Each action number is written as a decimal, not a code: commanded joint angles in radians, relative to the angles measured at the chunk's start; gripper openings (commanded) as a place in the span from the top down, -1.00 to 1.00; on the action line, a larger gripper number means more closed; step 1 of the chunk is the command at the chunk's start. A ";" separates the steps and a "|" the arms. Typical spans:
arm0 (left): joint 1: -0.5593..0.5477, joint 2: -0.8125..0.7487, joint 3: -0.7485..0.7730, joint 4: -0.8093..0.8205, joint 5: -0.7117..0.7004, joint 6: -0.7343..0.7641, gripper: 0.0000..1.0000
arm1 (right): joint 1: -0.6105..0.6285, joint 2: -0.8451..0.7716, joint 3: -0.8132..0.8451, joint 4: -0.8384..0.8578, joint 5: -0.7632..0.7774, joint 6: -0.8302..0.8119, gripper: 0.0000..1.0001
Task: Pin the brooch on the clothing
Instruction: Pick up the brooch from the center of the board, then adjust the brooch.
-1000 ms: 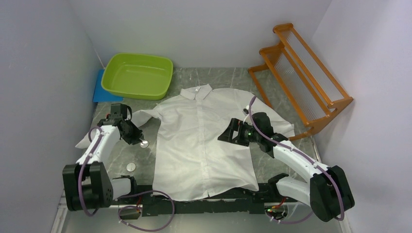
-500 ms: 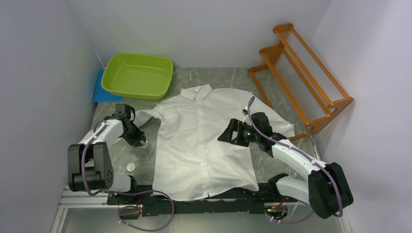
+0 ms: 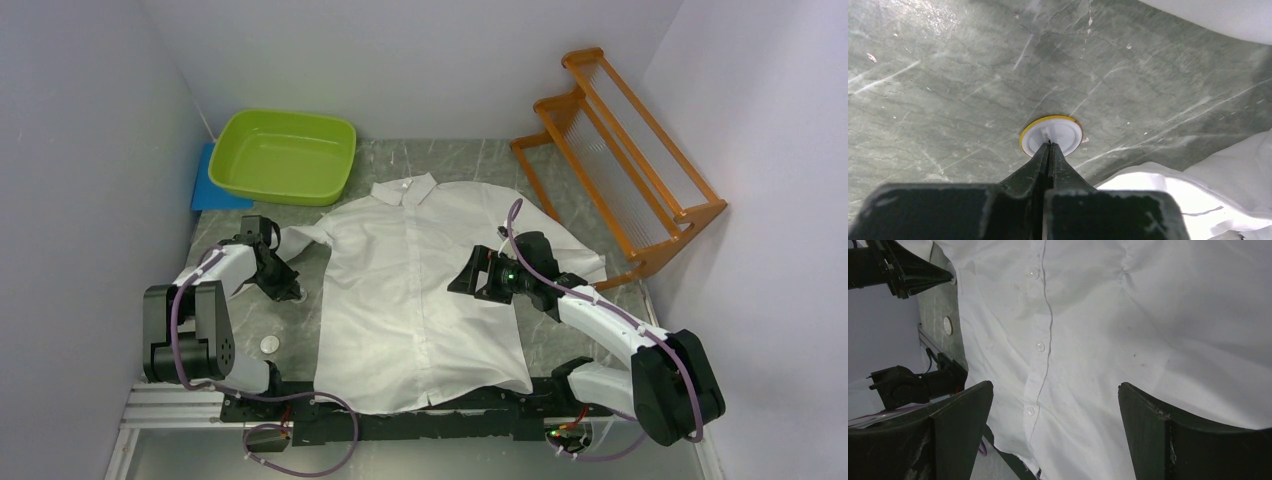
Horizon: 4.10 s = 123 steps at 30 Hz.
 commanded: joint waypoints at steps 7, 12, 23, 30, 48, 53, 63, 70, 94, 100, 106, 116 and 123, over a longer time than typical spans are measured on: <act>-0.001 -0.040 -0.010 -0.010 -0.016 0.005 0.95 | 0.004 0.002 0.047 0.015 0.017 -0.017 -1.00; -0.002 -0.145 0.001 -0.031 0.016 0.036 0.95 | 0.004 0.000 0.053 0.018 0.006 -0.015 -1.00; -0.125 -0.297 0.031 0.032 0.153 0.056 0.95 | 0.017 0.009 0.059 0.069 -0.031 0.021 -0.97; -0.376 -0.202 0.094 0.143 0.145 0.021 0.95 | 0.104 0.073 0.063 0.174 -0.065 0.076 -0.82; -0.836 0.094 0.324 0.189 0.033 -0.020 0.95 | 0.204 0.188 0.065 0.327 -0.078 0.156 -0.30; -0.876 0.117 0.347 0.203 0.040 -0.023 0.95 | 0.208 0.219 0.077 0.336 -0.084 0.155 -0.09; -0.906 0.127 0.369 0.173 0.035 -0.020 0.95 | 0.210 0.245 0.130 0.272 -0.048 0.114 0.29; -0.907 0.106 0.355 0.174 0.034 -0.022 0.95 | 0.209 0.231 0.156 0.209 0.006 0.079 0.43; -0.852 -0.128 0.206 0.170 -0.079 -0.130 -0.89 | 0.209 0.105 0.179 0.083 0.081 -0.080 1.00; -0.810 -0.310 0.061 0.344 0.002 -0.109 -0.89 | 0.209 -0.056 0.173 0.063 0.141 -0.129 1.00; -0.795 -0.436 0.040 0.341 0.033 -0.004 -0.76 | 0.209 -0.258 0.161 0.055 0.277 -0.165 1.00; -0.796 -0.599 0.006 0.428 0.124 0.182 -0.75 | 0.208 -0.357 0.147 0.106 0.233 -0.237 1.00; -0.795 -0.629 0.019 0.454 0.198 0.194 -0.68 | 0.208 -0.433 0.069 0.267 0.069 -0.236 1.00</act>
